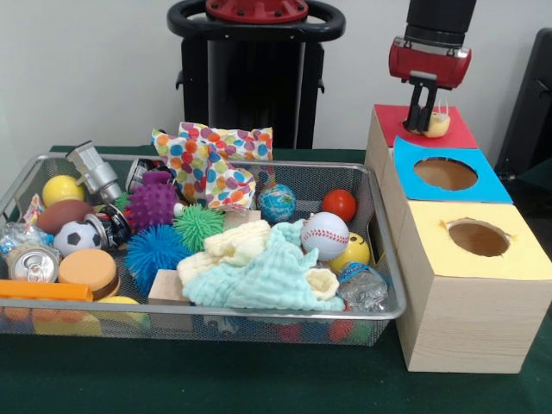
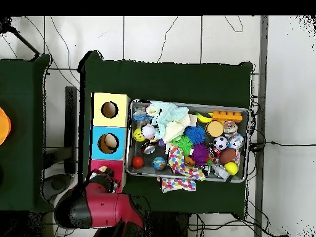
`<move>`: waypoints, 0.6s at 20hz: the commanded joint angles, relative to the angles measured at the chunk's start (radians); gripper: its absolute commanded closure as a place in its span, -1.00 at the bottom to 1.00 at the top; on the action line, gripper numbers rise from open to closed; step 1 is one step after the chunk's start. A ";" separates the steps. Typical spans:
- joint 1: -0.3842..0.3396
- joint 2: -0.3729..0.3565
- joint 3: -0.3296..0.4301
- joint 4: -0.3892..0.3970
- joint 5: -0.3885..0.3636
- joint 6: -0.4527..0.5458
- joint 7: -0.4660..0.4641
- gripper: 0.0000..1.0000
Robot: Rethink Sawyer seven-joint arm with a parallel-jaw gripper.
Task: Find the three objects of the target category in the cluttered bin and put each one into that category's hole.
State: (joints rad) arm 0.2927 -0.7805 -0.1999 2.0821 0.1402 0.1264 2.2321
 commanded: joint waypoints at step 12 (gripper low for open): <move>0.053 0.097 -0.031 -0.008 -0.144 0.074 0.020 1.00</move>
State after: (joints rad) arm 0.3435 -0.7580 -0.2487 2.0815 0.0682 0.1258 2.2321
